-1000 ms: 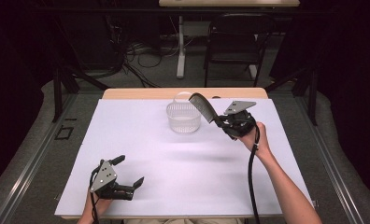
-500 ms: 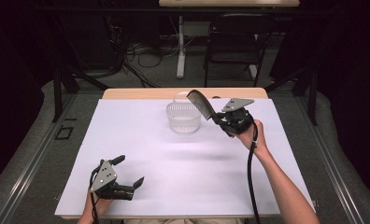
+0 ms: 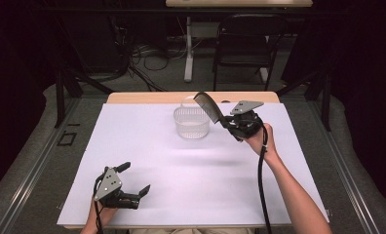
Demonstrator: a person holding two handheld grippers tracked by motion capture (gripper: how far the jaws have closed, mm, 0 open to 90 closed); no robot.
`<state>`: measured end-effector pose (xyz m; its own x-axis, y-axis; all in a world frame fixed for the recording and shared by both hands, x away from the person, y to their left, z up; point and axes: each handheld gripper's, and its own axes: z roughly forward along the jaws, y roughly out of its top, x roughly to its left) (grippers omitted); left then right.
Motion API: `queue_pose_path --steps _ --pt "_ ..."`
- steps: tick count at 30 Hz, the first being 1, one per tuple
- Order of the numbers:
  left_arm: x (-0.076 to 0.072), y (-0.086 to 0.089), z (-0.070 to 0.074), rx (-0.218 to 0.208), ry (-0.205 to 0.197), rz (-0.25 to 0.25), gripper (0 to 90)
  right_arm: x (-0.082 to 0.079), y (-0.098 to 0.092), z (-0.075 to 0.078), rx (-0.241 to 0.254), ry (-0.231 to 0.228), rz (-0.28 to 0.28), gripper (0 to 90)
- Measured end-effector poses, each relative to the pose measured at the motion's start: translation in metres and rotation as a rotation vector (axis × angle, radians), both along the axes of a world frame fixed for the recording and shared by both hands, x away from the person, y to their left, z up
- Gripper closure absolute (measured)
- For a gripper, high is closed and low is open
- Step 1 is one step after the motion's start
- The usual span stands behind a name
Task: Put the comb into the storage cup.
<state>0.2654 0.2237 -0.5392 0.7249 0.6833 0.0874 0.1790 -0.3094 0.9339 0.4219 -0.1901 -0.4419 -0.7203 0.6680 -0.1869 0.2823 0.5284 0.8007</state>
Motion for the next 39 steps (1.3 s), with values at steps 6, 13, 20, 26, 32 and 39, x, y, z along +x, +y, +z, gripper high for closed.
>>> queue_pose_path --steps 6,13,20,26,32,39 --pt "0.0 0.0 0.0 0.001 -0.001 0.001 0.0 0.003 0.001 0.002 0.002 -0.004 -0.002 72.5" --pt "0.0 0.0 0.0 -0.001 -0.001 0.001 0.0 0.006 0.003 0.001 0.007 -0.008 -0.001 72.5" --pt "0.0 0.0 0.0 0.0 -0.002 0.001 0.0 0.01 0.008 0.003 0.013 -0.018 0.005 72.5" --pt "0.0 0.0 0.0 -0.001 -0.001 0.0 0.0 0.013 0.011 0.002 0.022 -0.03 0.012 72.5" --pt "0.0 0.0 0.0 0.001 -0.001 0.0 0.0 0.016 0.013 0.002 0.035 -0.042 0.017 72.5" --pt "0.001 0.0 0.0 0.001 -0.003 0.0 0.0 0.018 0.015 0.003 0.048 -0.052 0.02 72.5"
